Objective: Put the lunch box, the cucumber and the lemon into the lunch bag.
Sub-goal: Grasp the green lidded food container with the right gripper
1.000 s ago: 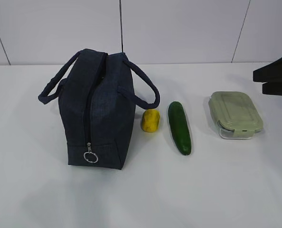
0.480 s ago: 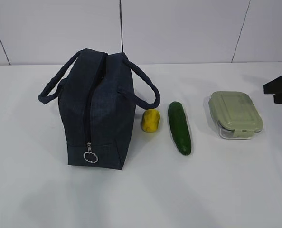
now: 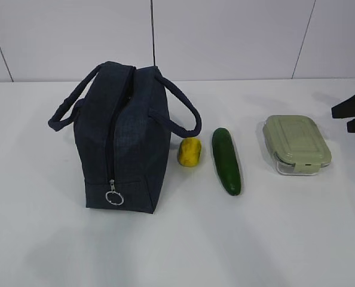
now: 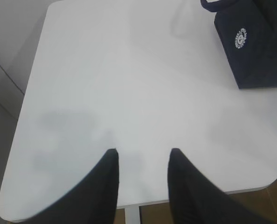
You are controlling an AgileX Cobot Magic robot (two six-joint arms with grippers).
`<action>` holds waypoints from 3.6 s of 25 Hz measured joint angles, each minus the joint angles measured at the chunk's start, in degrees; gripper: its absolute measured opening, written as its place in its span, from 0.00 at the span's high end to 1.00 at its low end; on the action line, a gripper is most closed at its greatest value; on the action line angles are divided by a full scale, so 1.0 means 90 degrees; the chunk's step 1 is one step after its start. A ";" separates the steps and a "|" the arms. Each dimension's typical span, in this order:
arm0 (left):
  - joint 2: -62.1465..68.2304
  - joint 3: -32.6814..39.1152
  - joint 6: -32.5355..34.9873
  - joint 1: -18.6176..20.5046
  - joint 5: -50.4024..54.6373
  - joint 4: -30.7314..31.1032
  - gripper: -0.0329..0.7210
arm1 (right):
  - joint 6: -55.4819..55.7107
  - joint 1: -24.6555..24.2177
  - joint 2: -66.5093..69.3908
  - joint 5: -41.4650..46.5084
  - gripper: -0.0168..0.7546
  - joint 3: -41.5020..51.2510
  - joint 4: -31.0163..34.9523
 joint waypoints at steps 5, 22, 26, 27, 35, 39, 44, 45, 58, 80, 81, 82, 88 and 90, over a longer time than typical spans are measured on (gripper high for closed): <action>0.0000 0.0000 0.0000 0.0000 0.0000 0.0000 0.64 | 0.0014 0.0000 0.0554 0.0000 0.17 -0.0006 0.0290; 0.0000 0.0000 0.0000 0.0000 0.0000 -0.0012 0.64 | -0.0489 0.0322 0.1016 -0.0024 0.17 -0.0020 0.0819; 0.0000 0.0000 0.0000 0.0000 0.0000 -0.0012 0.64 | -0.0563 0.0399 0.1082 -0.0049 0.17 -0.0079 0.0834; 0.0000 0.0000 0.0000 0.0000 0.0000 -0.0012 0.64 | -0.0563 0.0399 0.1130 -0.0049 0.17 -0.0077 0.0834; 0.0000 0.0000 0.0000 0.0000 0.0000 -0.0012 0.64 | -0.0572 0.0411 0.1596 0.0103 0.17 -0.0300 0.1079; 0.0000 0.0000 0.0000 0.0000 0.0000 -0.0012 0.64 | -0.0572 0.0411 0.1632 0.0103 0.17 -0.0311 0.1203; 0.0000 0.0000 0.0000 0.0000 0.0000 -0.0012 0.64 | -0.0572 0.0548 0.1632 0.0117 0.17 -0.0311 0.1146; 0.0000 0.0000 0.0000 0.0000 0.0000 -0.0012 0.64 | -0.0572 0.0607 0.1632 0.0117 0.17 -0.0312 0.1146; 0.0000 0.0000 0.0000 0.0000 0.0000 -0.0012 0.64 | -0.0572 0.0859 0.1632 0.0165 0.25 -0.0324 0.1093; 0.1081 -0.0351 0.0000 0.0000 -0.0014 -0.0513 0.64 | -0.0459 0.0859 0.1620 0.0333 0.47 -0.0356 0.1033; 0.1416 -0.0443 0.0000 0.0000 -0.0014 -0.0661 0.64 | -0.0459 0.0859 0.1620 0.0333 0.47 -0.0356 0.1033; 0.1768 -0.0526 0.0000 0.0000 -0.0016 -0.0796 0.64 | -0.0455 0.0859 0.1620 0.0333 0.47 -0.0356 0.1033; 0.3739 -0.1303 0.0303 0.0000 -0.0296 -0.1394 0.64 | -0.0455 0.0859 0.1620 0.0333 0.47 -0.0356 0.1033; 0.4393 -0.1565 0.0388 0.0000 -0.0450 -0.1536 0.64 | -0.0444 0.0859 0.1620 0.0333 0.47 -0.0356 0.1033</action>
